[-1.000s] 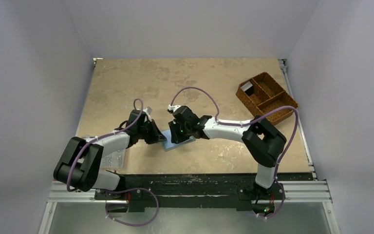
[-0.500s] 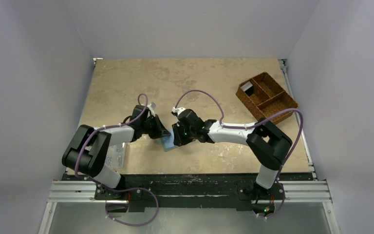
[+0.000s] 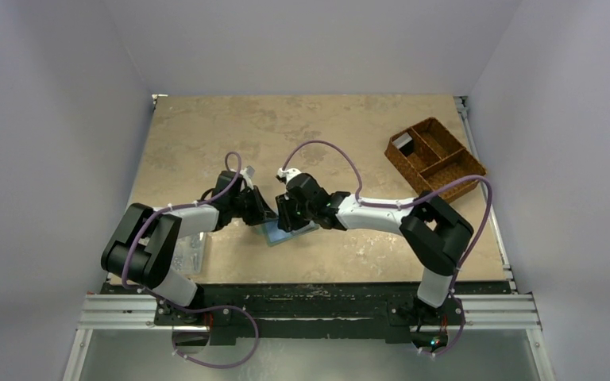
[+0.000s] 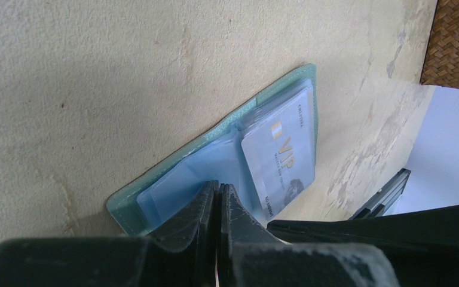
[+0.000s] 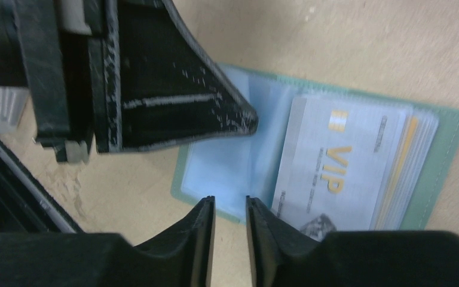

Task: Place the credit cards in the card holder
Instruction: Open the card holder at the center of the board.

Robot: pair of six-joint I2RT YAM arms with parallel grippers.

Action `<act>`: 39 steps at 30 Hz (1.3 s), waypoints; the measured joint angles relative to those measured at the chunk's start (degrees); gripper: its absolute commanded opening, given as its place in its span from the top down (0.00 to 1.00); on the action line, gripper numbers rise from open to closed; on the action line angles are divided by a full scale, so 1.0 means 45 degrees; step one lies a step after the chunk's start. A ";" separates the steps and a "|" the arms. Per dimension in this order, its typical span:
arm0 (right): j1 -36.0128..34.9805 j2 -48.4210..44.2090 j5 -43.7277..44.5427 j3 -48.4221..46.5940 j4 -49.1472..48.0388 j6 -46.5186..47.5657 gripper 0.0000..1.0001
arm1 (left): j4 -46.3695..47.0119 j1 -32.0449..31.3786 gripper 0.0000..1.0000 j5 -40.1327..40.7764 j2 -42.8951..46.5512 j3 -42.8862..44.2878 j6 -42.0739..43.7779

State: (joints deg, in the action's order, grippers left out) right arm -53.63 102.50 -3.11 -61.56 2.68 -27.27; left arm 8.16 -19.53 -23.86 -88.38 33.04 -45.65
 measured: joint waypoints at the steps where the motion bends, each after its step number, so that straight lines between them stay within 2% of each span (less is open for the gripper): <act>1: 0.0000 0.0068 0.0112 -0.0112 0.0015 0.0029 0.64 | 0.0000 0.0000 1.00 0.0000 0.0000 0.0000 0.0000; 6: 0.0000 0.0593 0.0534 -0.0719 0.0053 0.0219 0.65 | -0.0015 0.0000 1.00 0.0000 0.0024 0.0000 0.0000; 13: 0.0000 0.1141 0.0573 -0.0850 0.0083 0.0379 0.73 | -0.0019 0.0000 1.00 0.0005 0.0141 0.0000 0.0005; 20: 0.0044 0.1277 0.0583 -0.0850 0.0058 0.0345 0.95 | -0.0248 0.0000 0.99 0.0029 0.0398 0.0034 0.0073; 22: 0.0117 0.1277 0.0573 -0.0845 0.0005 0.0248 1.00 | -0.0525 0.0000 0.95 0.0107 0.0651 0.0068 0.0141; 32: 0.1603 0.1132 -0.1651 0.0418 -0.1841 -0.0665 1.00 | -0.2016 0.0063 0.76 0.0345 0.2492 0.0146 0.0447; 37: 0.2171 0.1122 -0.2929 0.0952 -0.2744 -0.1166 1.00 | -0.2526 0.0112 0.60 0.0345 0.2691 0.0146 0.0437; 39: 0.2283 0.1122 -0.3327 0.1117 -0.3079 -0.1321 1.00 | -0.2623 0.0112 0.59 0.0335 0.2691 0.0131 0.0423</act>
State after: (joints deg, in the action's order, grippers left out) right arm -43.35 107.55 -18.09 -56.53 -11.18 -33.21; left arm -3.64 -19.03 -22.35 -76.27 33.63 -43.75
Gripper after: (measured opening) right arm 0.026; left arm 0.386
